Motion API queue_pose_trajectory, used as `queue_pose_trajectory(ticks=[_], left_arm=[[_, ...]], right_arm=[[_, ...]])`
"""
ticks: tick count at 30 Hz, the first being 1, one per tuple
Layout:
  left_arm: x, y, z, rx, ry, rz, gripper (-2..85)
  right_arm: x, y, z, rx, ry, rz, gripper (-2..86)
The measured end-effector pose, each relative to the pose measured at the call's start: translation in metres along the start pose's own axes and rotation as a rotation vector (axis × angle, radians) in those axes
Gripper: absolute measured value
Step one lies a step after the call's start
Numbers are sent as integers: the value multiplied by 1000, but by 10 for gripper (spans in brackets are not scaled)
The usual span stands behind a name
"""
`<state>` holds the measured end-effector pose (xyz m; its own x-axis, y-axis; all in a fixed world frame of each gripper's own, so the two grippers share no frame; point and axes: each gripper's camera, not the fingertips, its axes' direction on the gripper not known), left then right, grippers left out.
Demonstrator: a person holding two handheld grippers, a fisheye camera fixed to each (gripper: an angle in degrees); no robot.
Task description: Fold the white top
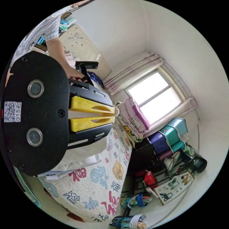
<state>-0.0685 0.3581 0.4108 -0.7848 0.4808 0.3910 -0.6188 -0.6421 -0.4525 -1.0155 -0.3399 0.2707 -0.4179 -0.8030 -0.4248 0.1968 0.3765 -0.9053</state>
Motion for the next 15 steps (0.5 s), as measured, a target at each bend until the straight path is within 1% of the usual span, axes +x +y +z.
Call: queue_pose_trajectory(ticks=[2,3,5,6,8,9,11,12,14,15], left_arm=[[12,15,-77,122,26,48,6],[13,19,-99,150,24,46,5],[5,35,-192,249,45,5,5],[4,40,-217,277,44,4,5],[-1,62,-323,390,43,42,5],[-1,69,-349,413,35,51,5],[-7,101,-449,509,8,71,5],[-8,110,-473,534,7,77,5],[-10,149,-561,601,-14,118,5],[-10,160,-580,611,-26,127,5]], right_arm=[[-49,-24,-55,85,11,-33,5],[-60,-28,-67,97,29,-37,5],[-102,-40,-106,139,26,-82,4],[-110,-41,-114,155,18,-80,4],[-135,-39,-137,209,-67,-64,4],[-140,-37,-140,219,-91,-57,4],[-158,-24,-144,227,-189,-31,3],[-161,-19,-143,226,-220,-27,3],[-174,2,-134,214,-352,5,4],[-177,7,-131,209,-380,11,4]])
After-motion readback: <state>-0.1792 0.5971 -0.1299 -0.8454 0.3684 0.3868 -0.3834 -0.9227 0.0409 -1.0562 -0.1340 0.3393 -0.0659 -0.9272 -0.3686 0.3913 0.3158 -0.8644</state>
